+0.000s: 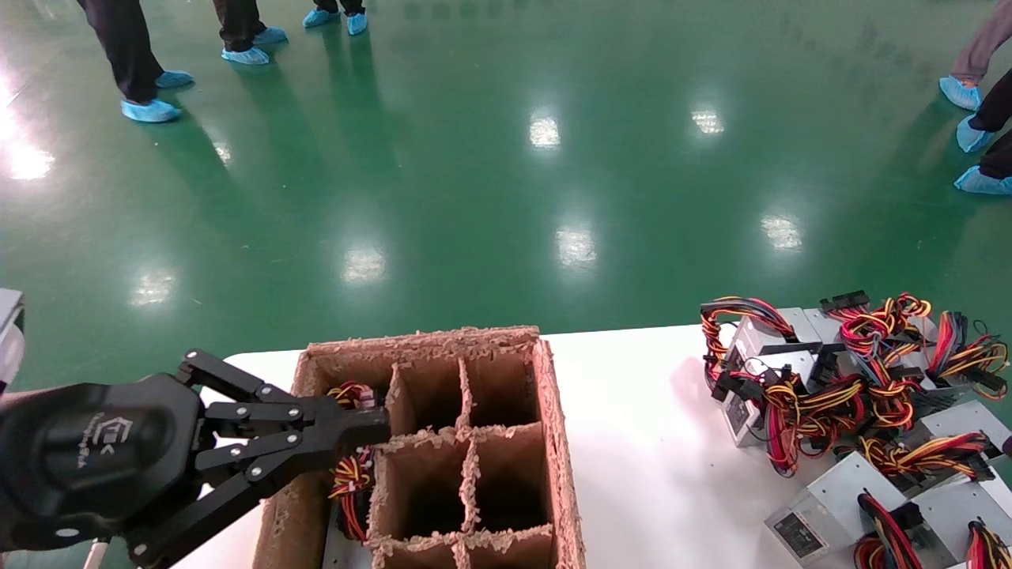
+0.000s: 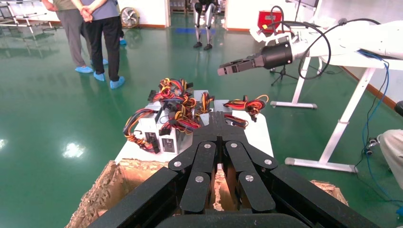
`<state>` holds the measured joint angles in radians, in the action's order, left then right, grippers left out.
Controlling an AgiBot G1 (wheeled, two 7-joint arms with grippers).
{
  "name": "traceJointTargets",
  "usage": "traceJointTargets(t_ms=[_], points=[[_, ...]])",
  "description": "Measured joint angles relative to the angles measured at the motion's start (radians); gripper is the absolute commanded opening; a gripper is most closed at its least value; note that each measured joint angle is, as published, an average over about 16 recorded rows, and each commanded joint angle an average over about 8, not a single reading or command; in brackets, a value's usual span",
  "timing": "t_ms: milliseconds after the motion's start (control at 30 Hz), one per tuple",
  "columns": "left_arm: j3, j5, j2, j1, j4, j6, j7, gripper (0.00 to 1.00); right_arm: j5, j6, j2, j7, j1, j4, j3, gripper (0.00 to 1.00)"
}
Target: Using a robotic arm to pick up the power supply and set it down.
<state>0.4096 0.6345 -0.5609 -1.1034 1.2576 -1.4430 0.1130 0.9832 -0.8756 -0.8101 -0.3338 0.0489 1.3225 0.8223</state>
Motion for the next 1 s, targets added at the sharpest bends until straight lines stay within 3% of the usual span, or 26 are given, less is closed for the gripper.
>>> traceJointTargets(t_ms=[133,167,400,433,1000], points=[[0.0,0.0,0.0,0.0,0.0,0.0,0.0,0.0,-0.008,-0.015,0.0,0.012,-0.012,0.0,-0.006,1.0],[0.0,0.0,0.0,0.0,0.0,0.0,0.0,0.05,-0.01,-0.02,0.001,0.015,-0.018,0.0,-0.01,1.0],[0.0,0.0,0.0,0.0,0.0,0.0,0.0,0.92,-0.033,-0.07,0.01,0.039,-0.085,-0.002,-0.067,1.0],[0.0,0.0,0.0,0.0,0.0,0.0,0.0,1.0,-0.037,-0.079,0.013,0.042,-0.098,-0.002,-0.08,1.0],[0.0,0.0,0.0,0.0,0.0,0.0,0.0,1.0,-0.101,-0.238,0.067,0.074,-0.4,-0.013,-0.38,1.0]])
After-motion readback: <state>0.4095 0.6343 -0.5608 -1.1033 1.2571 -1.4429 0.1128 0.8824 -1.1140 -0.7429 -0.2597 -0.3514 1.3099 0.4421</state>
